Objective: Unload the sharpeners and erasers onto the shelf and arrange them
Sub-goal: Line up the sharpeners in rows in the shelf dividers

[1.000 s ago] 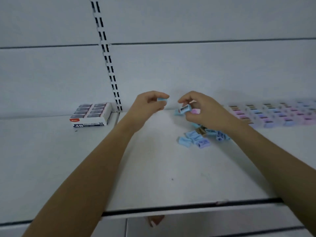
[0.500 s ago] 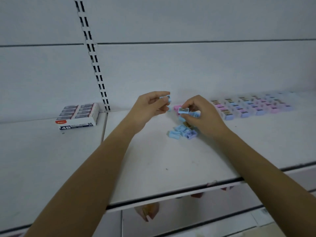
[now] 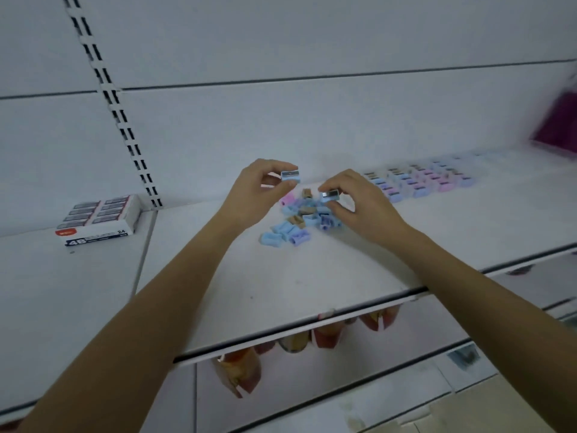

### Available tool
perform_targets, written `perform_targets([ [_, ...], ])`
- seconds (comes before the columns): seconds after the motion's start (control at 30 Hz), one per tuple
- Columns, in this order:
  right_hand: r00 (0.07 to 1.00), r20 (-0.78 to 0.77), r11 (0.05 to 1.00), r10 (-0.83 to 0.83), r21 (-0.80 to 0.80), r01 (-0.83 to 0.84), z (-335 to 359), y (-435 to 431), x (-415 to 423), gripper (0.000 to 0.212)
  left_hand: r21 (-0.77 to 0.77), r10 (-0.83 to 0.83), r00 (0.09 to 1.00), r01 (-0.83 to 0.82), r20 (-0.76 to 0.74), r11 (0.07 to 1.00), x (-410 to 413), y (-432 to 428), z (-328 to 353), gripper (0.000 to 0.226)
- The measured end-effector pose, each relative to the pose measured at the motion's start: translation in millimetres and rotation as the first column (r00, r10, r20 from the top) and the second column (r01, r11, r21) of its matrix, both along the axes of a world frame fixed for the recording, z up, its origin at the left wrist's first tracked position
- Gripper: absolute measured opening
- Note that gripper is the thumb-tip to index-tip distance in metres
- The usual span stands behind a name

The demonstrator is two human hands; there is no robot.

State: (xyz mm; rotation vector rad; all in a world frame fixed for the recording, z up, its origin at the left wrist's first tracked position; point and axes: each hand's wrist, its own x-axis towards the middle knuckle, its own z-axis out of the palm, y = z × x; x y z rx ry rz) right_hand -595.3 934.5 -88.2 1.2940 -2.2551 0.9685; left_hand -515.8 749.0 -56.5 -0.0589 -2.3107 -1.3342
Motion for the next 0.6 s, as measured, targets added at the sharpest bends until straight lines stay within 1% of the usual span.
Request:
perform_targets([
  [0.07,0.999,-0.006,0.999,-0.032,0.012,0.032,2.4,33.3,-6.6,0.019,-0.065,-0.016,1.0,0.015,-0.021,0.998,-15.4,25.4,3.1,0.016],
  [0.23,0.994,-0.019,0.994,-0.104,0.042,0.105,9.6,129.0,-25.6,0.016,-0.18,-0.119,0.988,0.1,-0.096,0.979,-60.3,111.5,6.6,0.017],
  [0.37,0.99,-0.013,0.988,-0.139,0.069,0.14,14.3,211.4,-42.6,0.013,-0.245,-0.155,0.976,0.115,-0.152,0.963,-90.0,187.1,15.3,0.015],
  [0.43,0.988,-0.006,0.985,-0.154,0.075,0.154,13.7,249.8,-52.1,0.014,-0.311,-0.189,0.966,0.128,-0.174,0.942,-103.8,221.0,16.9,0.016],
  [0.53,0.985,0.024,0.981,-0.174,0.09,0.171,9.8,298.1,-66.0,0.014,-0.424,-0.219,0.965,0.14,-0.143,0.895,-123.2,262.3,12.1,0.017],
  [0.6,0.981,0.049,0.979,-0.187,0.09,0.183,7.6,321.6,-75.0,0.015,-0.466,-0.234,0.965,0.155,-0.116,0.871,-135.0,283.2,9.4,0.018],
])
